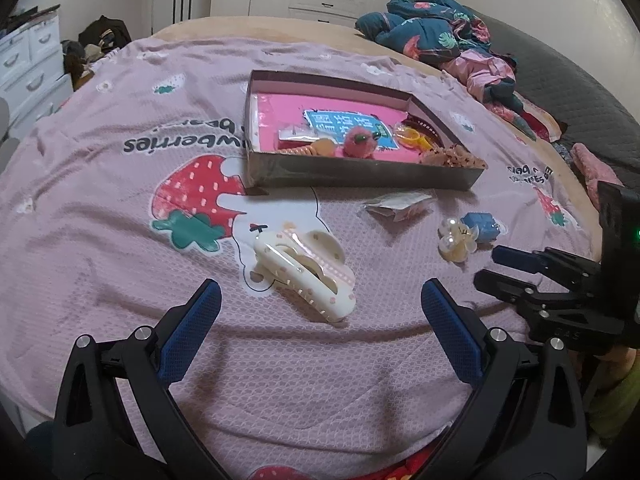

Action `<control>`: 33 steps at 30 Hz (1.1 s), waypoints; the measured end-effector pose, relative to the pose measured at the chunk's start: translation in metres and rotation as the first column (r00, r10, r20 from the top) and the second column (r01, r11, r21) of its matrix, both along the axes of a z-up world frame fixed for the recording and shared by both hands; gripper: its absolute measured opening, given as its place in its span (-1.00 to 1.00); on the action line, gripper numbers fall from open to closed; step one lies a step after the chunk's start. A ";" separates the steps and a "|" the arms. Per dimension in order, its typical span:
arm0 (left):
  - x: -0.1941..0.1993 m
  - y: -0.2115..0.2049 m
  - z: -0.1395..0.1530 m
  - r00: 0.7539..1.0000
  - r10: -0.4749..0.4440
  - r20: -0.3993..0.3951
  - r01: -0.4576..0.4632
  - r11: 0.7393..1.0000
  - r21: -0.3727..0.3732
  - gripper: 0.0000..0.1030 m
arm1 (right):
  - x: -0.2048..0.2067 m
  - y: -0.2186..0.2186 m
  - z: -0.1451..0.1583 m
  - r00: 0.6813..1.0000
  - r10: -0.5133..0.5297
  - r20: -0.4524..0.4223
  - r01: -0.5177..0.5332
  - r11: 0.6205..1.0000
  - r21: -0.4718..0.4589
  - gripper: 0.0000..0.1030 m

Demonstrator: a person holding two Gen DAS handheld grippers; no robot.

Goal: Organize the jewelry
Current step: 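Grasp the white pink-dotted claw clip with the left tool while the right grasps the clear beige claw clip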

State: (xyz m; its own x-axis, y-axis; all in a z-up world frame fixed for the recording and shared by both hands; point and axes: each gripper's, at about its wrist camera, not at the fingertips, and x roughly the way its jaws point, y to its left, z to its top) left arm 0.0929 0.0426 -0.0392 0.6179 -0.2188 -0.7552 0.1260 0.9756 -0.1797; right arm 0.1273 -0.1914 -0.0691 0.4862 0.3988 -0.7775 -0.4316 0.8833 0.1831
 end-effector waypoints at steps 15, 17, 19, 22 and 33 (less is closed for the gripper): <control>0.020 -0.004 -0.023 0.999 0.006 -0.044 -0.008 1.000 -0.027 0.64 | 0.036 0.016 -0.017 0.997 -0.063 -0.034 0.063 0.998 0.001 0.06; 0.023 -0.005 -0.025 0.999 0.009 -0.048 -0.010 1.000 -0.024 0.60 | 0.041 0.018 -0.018 0.997 -0.066 -0.029 0.067 0.998 0.002 0.06; 0.026 -0.006 -0.028 0.998 0.009 -0.058 -0.010 1.000 -0.017 0.44 | 0.044 0.022 -0.019 0.998 -0.063 -0.019 0.063 0.998 -0.010 -0.16; 0.031 -0.007 -0.033 0.998 0.011 -0.069 -0.012 1.000 -0.011 0.39 | 0.048 0.024 -0.020 0.998 -0.056 -0.007 0.056 0.998 -0.011 -0.26; 0.041 -0.009 -0.035 0.998 0.022 -0.066 -0.021 1.000 0.023 -0.11 | 0.036 0.014 -0.005 1.000 -0.025 0.011 0.025 0.999 0.045 -0.27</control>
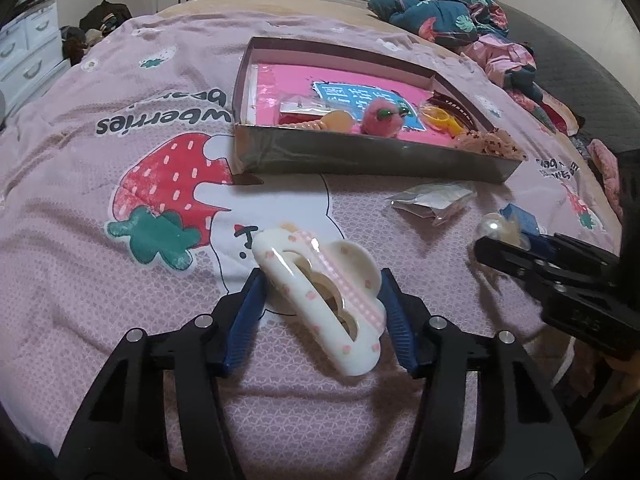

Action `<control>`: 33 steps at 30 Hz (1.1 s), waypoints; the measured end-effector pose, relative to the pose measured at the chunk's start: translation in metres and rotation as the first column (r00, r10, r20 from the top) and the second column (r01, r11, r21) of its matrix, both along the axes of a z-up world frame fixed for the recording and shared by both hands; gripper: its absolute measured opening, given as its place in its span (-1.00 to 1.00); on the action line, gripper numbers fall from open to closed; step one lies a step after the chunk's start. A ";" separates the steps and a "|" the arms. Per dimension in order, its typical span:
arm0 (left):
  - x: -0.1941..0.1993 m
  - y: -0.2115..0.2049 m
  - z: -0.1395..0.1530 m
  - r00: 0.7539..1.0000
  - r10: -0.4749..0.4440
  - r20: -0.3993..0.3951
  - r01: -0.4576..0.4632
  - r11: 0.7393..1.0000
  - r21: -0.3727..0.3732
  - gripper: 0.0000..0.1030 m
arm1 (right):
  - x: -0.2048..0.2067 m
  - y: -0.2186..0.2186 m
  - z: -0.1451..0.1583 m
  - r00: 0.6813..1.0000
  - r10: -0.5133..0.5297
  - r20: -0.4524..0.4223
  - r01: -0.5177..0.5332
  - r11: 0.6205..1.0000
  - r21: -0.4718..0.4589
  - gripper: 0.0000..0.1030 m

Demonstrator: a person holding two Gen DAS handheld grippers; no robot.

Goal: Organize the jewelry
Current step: 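Grasp the white pink-dotted claw clip with the left tool while the right grasps the clear beige claw clip, then lower the white claw clip into the tray with the left tool while the right drops the beige clip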

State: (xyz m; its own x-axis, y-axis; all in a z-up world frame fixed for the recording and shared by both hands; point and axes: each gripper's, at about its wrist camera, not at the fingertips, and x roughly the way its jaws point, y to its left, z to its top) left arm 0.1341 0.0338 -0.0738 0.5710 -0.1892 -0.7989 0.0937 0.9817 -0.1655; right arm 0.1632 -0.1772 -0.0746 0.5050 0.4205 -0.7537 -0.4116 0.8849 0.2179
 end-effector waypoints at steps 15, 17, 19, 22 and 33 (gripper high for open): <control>-0.015 -0.014 0.033 0.994 -0.064 0.091 0.066 0.998 -0.021 -0.39 | -0.028 -0.024 0.037 0.997 0.012 0.072 -0.015 0.999 0.047 -0.27; -0.016 -0.018 0.042 0.991 -0.074 0.113 0.077 0.997 -0.026 -0.39 | -0.031 -0.030 0.044 0.996 0.006 0.088 -0.011 0.998 0.056 -0.27; -0.014 -0.022 0.051 0.988 -0.087 0.128 0.092 0.995 -0.034 -0.39 | -0.032 -0.037 0.052 0.994 -0.006 0.106 -0.001 0.998 0.063 -0.27; -0.011 -0.032 0.064 0.981 -0.112 0.158 0.118 0.993 -0.030 -0.39 | -0.033 -0.048 0.063 0.991 -0.031 0.131 0.022 0.997 0.069 -0.27; 0.002 -0.053 0.090 0.964 -0.159 0.212 0.168 0.986 -0.023 -0.38 | -0.026 -0.086 0.091 0.975 -0.116 0.189 0.102 0.991 0.084 -0.27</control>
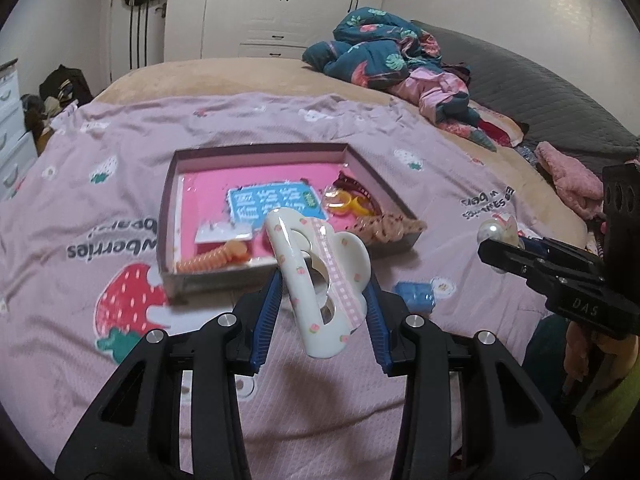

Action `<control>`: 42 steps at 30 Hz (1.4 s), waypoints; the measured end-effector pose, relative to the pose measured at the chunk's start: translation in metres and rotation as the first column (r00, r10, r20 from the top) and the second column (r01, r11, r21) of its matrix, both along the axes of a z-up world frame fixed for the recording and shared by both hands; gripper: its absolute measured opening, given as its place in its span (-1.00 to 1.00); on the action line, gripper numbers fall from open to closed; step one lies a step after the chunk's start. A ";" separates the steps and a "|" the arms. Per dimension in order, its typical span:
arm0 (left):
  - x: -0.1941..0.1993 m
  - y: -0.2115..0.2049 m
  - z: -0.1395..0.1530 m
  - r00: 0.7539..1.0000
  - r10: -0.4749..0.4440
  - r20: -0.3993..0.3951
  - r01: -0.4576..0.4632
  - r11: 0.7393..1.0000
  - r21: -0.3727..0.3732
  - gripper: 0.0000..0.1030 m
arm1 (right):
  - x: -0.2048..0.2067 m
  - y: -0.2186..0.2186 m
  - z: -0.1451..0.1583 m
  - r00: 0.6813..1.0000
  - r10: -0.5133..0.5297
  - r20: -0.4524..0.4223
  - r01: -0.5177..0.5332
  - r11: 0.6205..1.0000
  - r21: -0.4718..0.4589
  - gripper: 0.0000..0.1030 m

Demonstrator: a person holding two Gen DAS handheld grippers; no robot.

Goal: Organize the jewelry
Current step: 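Lower the white claw clip into the tray with the left tool while the right drops the beige clip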

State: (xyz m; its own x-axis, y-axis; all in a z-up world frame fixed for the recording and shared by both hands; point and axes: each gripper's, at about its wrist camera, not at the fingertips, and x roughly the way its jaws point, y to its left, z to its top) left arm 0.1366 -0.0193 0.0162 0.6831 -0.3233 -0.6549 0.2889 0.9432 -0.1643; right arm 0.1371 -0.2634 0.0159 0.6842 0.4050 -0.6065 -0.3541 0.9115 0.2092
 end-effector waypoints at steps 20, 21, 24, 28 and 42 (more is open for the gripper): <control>0.066 -0.005 0.013 1.000 0.005 0.026 -0.005 1.000 0.006 -0.38 | 0.063 -0.009 0.035 0.996 -0.038 0.079 0.042 0.998 -0.042 -0.27; 0.071 -0.004 0.011 1.000 0.009 0.021 -0.009 1.000 0.006 -0.38 | 0.068 -0.009 0.033 0.996 -0.041 0.077 0.045 0.998 -0.045 -0.27; 0.082 -0.002 0.002 1.000 0.018 0.005 -0.018 1.000 0.003 -0.38 | 0.087 -0.007 0.025 0.997 -0.048 0.058 0.052 0.997 -0.057 -0.27; 0.093 -0.003 -0.013 0.999 0.021 -0.025 -0.021 1.000 0.000 -0.38 | 0.109 -0.002 0.008 0.998 -0.064 0.022 0.066 0.994 -0.086 -0.27; 0.115 -0.006 -0.058 0.994 0.011 -0.110 -0.010 1.000 0.008 -0.38 | 0.168 0.021 -0.059 0.988 -0.090 -0.127 0.068 0.984 -0.166 -0.27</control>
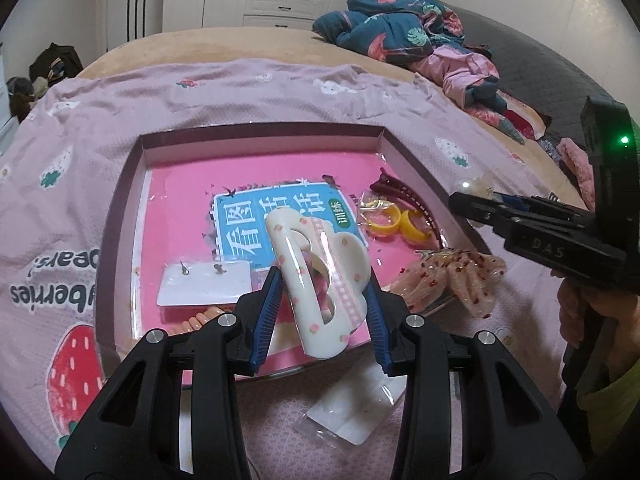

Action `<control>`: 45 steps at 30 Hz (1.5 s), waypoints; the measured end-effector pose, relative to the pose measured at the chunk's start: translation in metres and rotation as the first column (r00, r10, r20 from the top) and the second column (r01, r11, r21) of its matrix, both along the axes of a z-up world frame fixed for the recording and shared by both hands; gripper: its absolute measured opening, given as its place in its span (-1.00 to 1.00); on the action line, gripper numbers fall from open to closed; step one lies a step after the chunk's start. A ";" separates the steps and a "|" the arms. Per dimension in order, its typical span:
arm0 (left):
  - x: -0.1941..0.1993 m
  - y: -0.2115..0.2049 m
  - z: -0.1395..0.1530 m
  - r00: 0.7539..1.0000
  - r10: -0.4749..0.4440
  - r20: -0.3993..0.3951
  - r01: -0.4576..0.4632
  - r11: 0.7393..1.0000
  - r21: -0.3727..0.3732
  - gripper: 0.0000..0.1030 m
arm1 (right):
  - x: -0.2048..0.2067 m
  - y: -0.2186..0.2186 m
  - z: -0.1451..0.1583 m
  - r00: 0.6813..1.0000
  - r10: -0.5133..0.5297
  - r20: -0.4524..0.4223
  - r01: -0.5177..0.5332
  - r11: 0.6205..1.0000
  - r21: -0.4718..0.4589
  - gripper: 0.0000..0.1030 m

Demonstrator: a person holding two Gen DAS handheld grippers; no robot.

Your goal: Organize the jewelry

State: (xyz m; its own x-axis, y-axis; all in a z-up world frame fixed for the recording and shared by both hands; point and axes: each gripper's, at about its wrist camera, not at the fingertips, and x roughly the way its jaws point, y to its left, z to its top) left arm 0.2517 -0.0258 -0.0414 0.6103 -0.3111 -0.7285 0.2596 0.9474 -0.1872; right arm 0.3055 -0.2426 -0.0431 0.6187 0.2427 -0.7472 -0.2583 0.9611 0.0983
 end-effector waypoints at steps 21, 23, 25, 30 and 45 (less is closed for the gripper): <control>0.002 0.000 -0.006 1.000 0.001 -0.019 -0.001 1.000 0.011 -0.24 | -0.042 -0.008 0.025 0.998 0.006 0.065 -0.009 0.999 0.044 0.20; -0.001 0.000 -0.003 1.000 0.000 -0.011 0.000 1.000 0.008 -0.17 | -0.052 -0.013 0.031 0.996 -0.008 0.085 0.003 0.998 0.061 0.33; -0.002 -0.001 0.001 1.000 0.000 -0.006 0.000 1.000 0.011 -0.06 | -0.063 -0.019 0.038 0.994 -0.023 0.103 0.014 0.996 0.087 0.42; -0.013 0.002 0.021 1.000 0.007 0.025 -0.007 1.000 0.001 0.13 | -0.088 -0.026 0.054 0.986 -0.044 0.159 0.026 0.994 0.109 0.56; -0.066 0.020 0.088 0.979 0.069 0.193 -0.066 0.998 -0.023 0.81 | -0.141 -0.034 0.092 0.964 -0.040 0.262 0.006 0.992 0.129 0.76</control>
State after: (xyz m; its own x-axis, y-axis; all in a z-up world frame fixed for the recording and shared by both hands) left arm 0.1861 -0.0056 0.0463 0.7593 -0.2757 -0.5894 0.2281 0.9611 -0.1557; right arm 0.1643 -0.2767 0.0493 0.7961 0.3078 -0.5210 -0.2693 0.9512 0.1504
